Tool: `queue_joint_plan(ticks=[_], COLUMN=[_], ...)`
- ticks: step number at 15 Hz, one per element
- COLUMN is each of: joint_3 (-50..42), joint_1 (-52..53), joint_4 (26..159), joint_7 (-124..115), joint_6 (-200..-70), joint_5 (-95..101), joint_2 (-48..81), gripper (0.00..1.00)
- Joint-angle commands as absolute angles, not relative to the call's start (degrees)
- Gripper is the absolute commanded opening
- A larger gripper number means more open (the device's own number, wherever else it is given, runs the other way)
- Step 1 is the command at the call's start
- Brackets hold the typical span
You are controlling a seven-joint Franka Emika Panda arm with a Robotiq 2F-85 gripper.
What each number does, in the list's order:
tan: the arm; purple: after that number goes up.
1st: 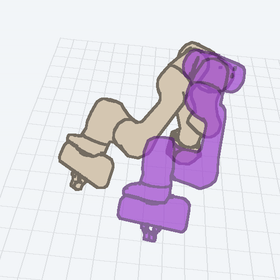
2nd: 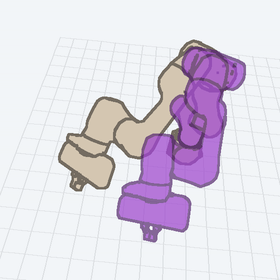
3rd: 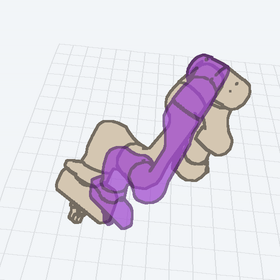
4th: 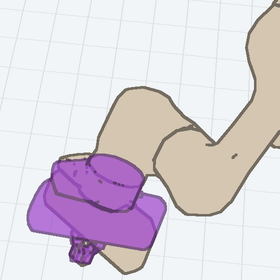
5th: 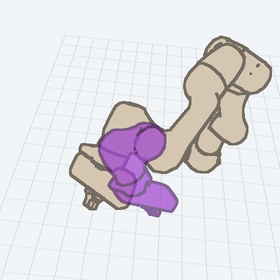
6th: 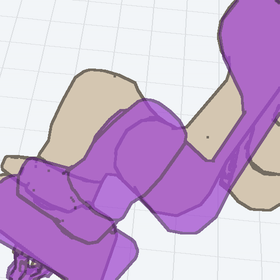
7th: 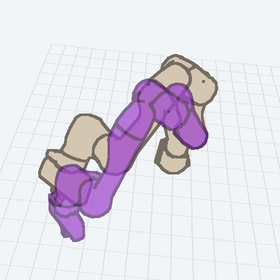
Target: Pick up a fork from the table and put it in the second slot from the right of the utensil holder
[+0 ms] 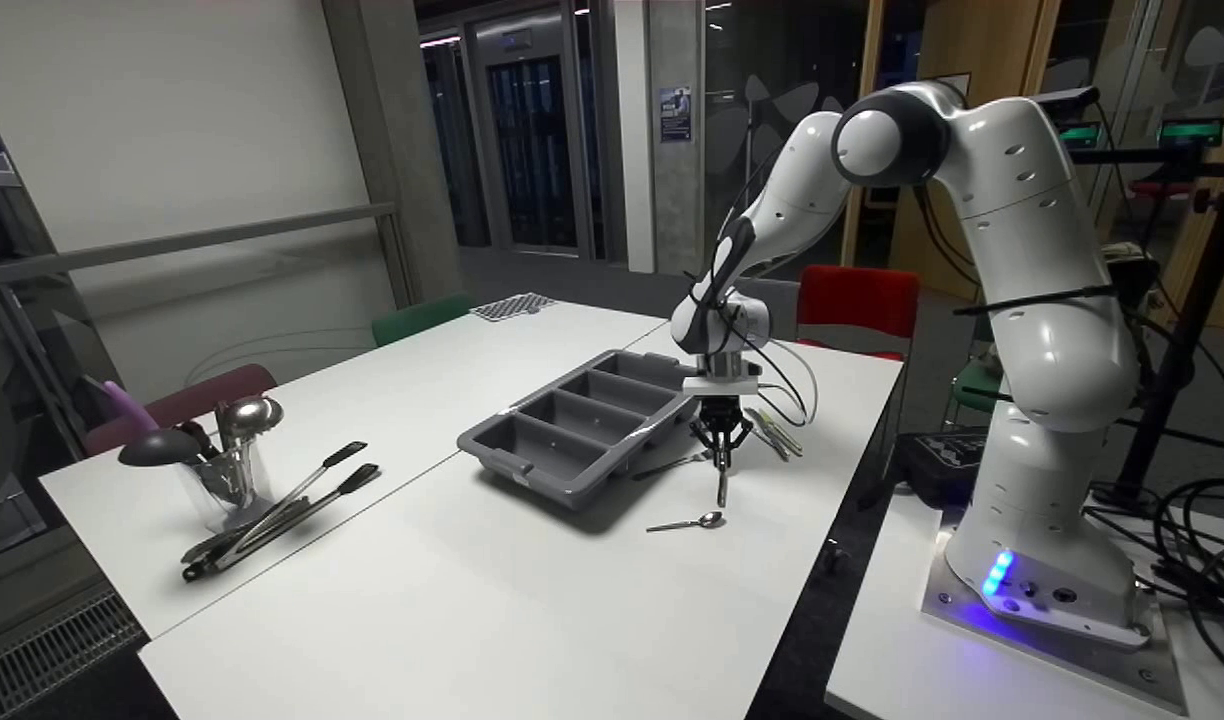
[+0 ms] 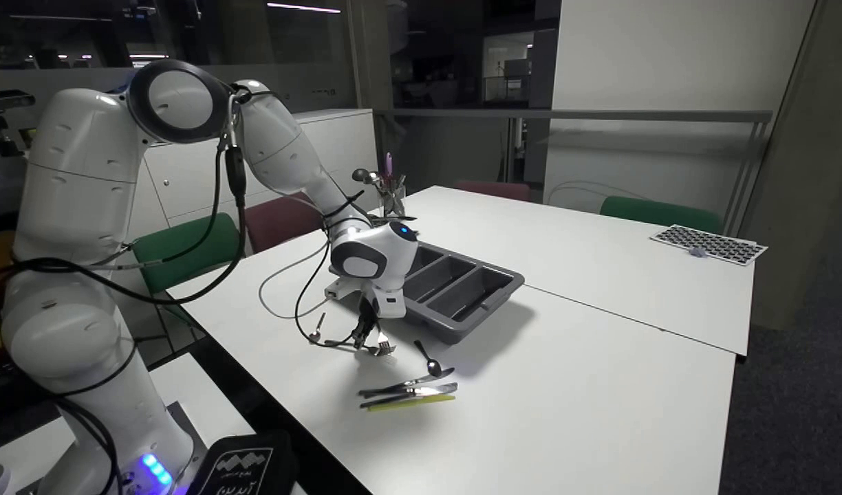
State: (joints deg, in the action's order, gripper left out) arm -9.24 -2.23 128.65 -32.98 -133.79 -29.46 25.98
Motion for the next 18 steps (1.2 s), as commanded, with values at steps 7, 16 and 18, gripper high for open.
queue_joint_plan(ticks=[7,16,18], joint_3=[-10.2,-8.6,-8.1], joint_1=[0.3,1.7,1.2], joint_4=[131.4,129.7,129.9], joint_7=[-45.1,-42.4,-38.9], joint_6=[-127.8,-116.9,-117.4], joint_5=[-14.6,13.7,17.7], joint_2=[15.2,9.2,8.4], gripper=[0.02,0.02,0.02])
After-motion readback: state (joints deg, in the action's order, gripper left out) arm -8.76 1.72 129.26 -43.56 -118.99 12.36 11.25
